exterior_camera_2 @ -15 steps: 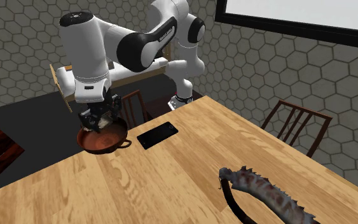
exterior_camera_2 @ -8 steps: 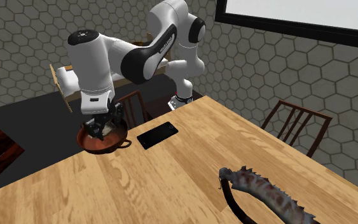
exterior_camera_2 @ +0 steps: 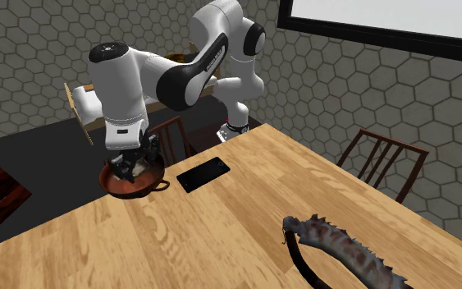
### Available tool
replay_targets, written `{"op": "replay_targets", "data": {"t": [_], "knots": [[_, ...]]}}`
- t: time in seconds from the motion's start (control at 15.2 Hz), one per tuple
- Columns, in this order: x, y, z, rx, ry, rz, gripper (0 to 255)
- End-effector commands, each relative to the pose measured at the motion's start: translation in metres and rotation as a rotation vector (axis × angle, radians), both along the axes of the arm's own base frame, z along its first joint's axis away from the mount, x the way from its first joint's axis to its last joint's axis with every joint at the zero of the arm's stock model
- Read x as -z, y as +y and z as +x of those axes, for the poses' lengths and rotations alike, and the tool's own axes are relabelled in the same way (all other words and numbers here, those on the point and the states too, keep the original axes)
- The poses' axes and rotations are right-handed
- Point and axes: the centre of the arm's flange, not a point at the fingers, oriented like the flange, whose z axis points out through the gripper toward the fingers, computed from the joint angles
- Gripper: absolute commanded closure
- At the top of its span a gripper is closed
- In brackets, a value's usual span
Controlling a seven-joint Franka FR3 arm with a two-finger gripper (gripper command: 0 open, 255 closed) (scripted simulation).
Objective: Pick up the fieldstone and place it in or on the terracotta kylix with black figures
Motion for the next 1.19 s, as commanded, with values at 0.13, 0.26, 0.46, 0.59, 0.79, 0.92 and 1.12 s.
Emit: {"op": "replay_targets", "data": {"t": [0.13,0.26,0.46,0.59,0.79,0.92,1.12], "knots": [[0.0,0.0,0.0,0.0,0.0,0.0,0],[0.0,0.0,0.0,0.0,0.0,0.0,0],[-0.026,0.001,0.003,0.0,0.0,0.0,0],[-0.05,0.003,0.005,0.0,0.0,0.0,0],[-0.05,0.003,0.005,0.0,0.0,0.0,0],[-0.05,0.003,0.005,0.0,0.0,0.0,0],[-0.05,0.003,0.005,0.0,0.0,0.0,0]]}}
